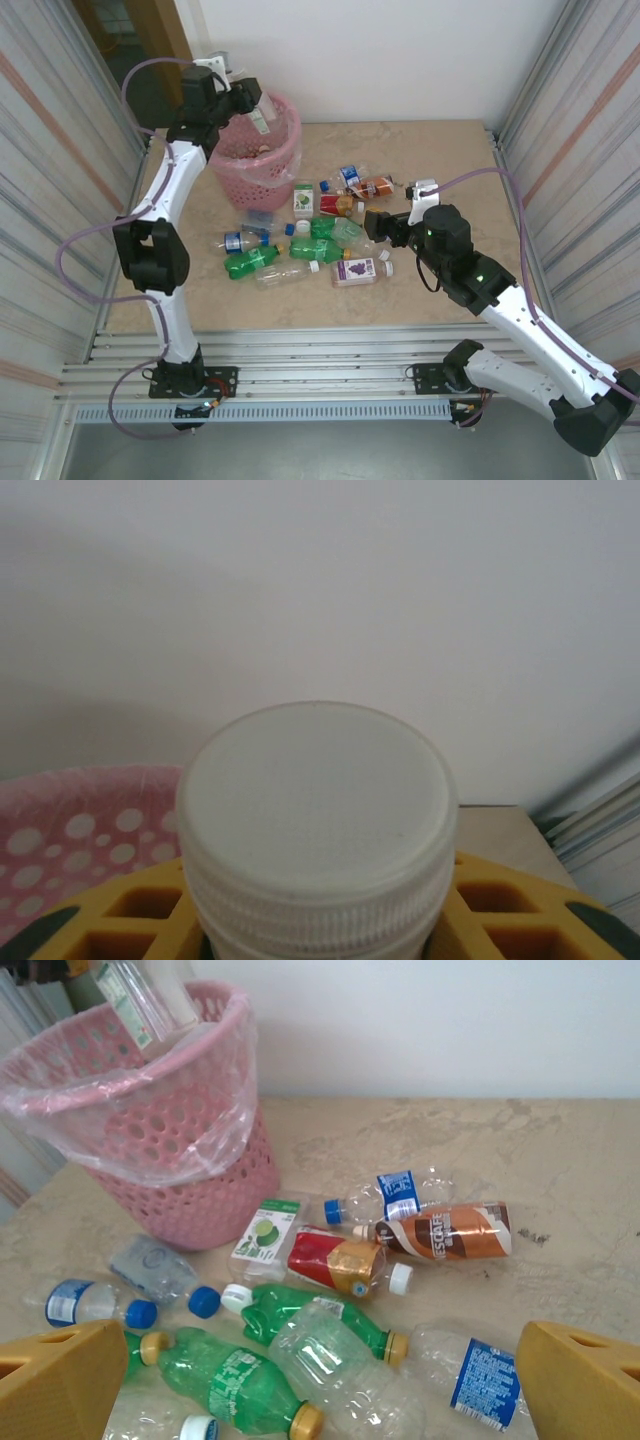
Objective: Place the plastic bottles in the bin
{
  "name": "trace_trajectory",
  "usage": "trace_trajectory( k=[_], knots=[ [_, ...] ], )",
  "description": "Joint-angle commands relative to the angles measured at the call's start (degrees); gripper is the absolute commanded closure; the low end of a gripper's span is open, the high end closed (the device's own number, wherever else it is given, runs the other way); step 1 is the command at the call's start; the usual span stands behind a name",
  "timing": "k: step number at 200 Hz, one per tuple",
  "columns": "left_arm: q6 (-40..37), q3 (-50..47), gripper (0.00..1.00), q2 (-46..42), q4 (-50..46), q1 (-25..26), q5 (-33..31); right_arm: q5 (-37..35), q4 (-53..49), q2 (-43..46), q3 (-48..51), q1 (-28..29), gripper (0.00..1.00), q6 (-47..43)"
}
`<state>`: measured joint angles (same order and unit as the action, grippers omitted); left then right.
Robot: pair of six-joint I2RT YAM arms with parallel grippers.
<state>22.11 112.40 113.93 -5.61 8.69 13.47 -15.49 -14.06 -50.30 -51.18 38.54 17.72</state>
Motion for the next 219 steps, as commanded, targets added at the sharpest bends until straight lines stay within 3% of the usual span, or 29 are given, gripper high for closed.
trace_trajectory(
  k=[1,57,70,109,124,173,219],
  knots=[
    [-1.93,2.42,0.85,1.06,-1.58,-0.01,-1.19,-1.58,-1.05,0.74,0.32,-0.34,0.02,1.92],
    [-0.36,1.33,0.74,4.38,-2.22,0.16,2.00,-1.11,-0.79,0.31,0.93,-0.62,0.02,2.40],
    [-0.29,1.33,0.66,5.11,-2.35,0.27,2.42,-1.12,-0.74,0.21,1.04,-0.67,0.02,2.41],
    [-0.53,1.38,0.29,5.78,-3.04,0.41,2.19,-0.72,-0.80,-0.04,1.18,-0.94,0.02,2.58],
    [-1.13,1.25,0.23,5.27,-3.35,0.45,1.02,-0.56,-0.79,-0.13,1.31,-1.03,0.02,2.59],
    [-3.72,-2.44,0.23,-0.09,-3.41,0.19,-4.34,-0.25,-1.04,-0.48,1.45,-1.38,0.02,2.94],
    [-5.41,-6.62,0.25,-5.76,-3.45,-0.12,-5.39,0.23,-0.68,-1.26,1.50,-1.81,0.02,3.33]
  ],
)
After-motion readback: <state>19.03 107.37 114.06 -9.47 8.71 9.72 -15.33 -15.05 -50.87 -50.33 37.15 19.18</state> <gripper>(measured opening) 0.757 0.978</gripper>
